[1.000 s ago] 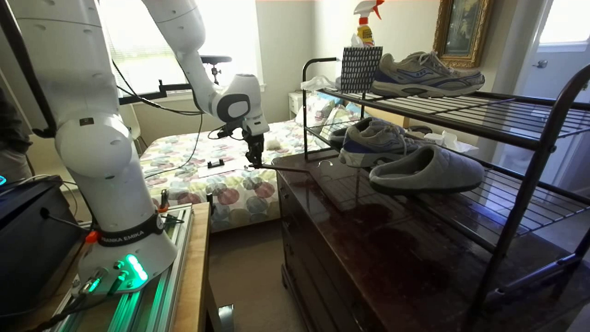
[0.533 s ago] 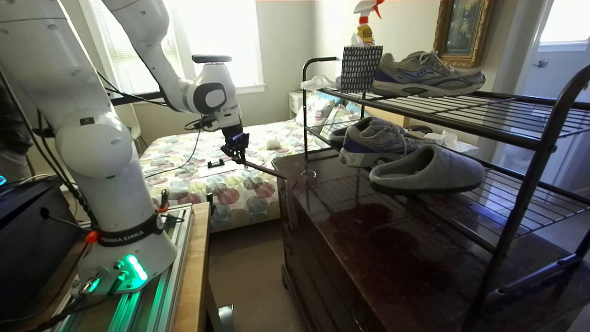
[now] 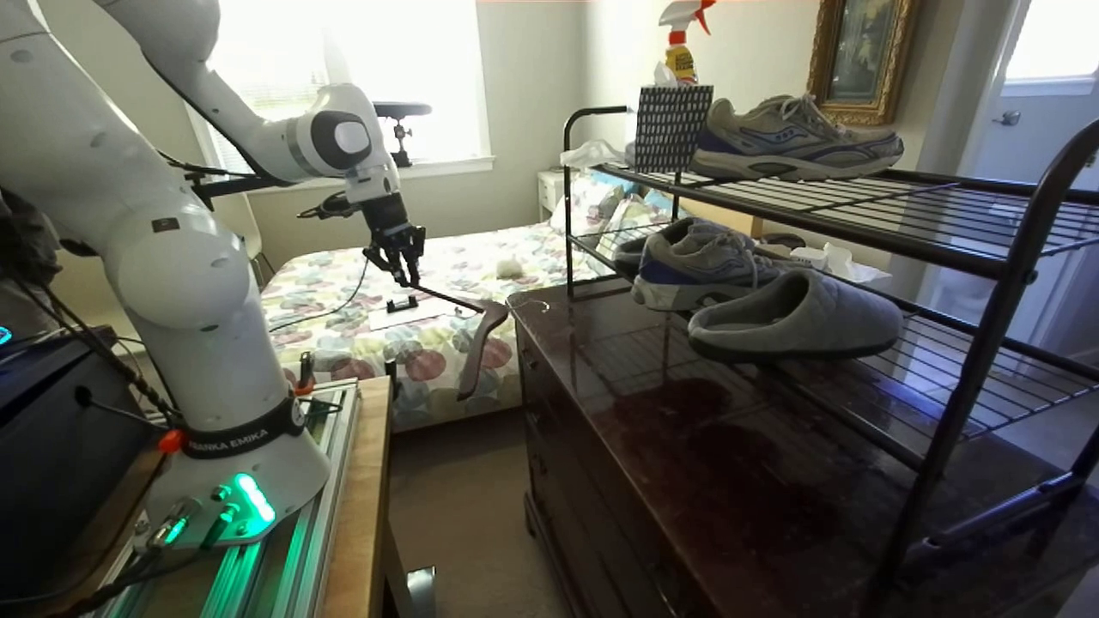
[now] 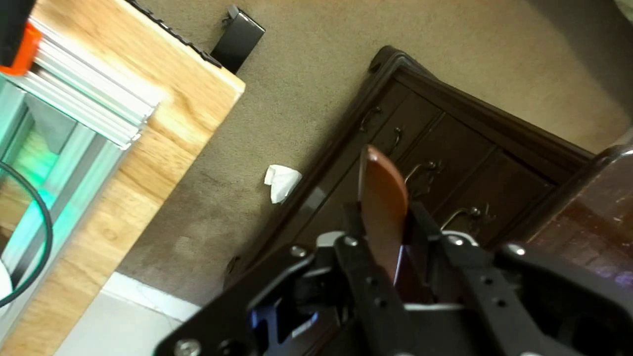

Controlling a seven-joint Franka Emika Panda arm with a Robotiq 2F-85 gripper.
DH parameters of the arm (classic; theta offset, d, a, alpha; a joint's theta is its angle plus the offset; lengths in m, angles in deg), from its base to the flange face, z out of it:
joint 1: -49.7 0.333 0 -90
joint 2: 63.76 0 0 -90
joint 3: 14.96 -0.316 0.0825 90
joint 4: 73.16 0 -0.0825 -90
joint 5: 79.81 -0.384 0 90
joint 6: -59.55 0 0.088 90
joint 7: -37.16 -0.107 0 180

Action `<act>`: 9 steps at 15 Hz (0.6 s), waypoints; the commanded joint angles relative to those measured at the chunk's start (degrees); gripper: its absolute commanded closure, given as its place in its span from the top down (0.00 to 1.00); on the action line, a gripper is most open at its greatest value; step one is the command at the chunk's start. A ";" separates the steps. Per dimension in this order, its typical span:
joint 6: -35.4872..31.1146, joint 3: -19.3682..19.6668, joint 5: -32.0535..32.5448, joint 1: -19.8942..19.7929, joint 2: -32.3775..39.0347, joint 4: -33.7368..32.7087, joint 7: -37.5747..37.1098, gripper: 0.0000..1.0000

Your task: Put the brown hanger on the right side of the shoe rack.

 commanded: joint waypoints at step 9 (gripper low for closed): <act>10.57 -2.57 7.41 -0.93 -15.15 0.01 -0.72 0.07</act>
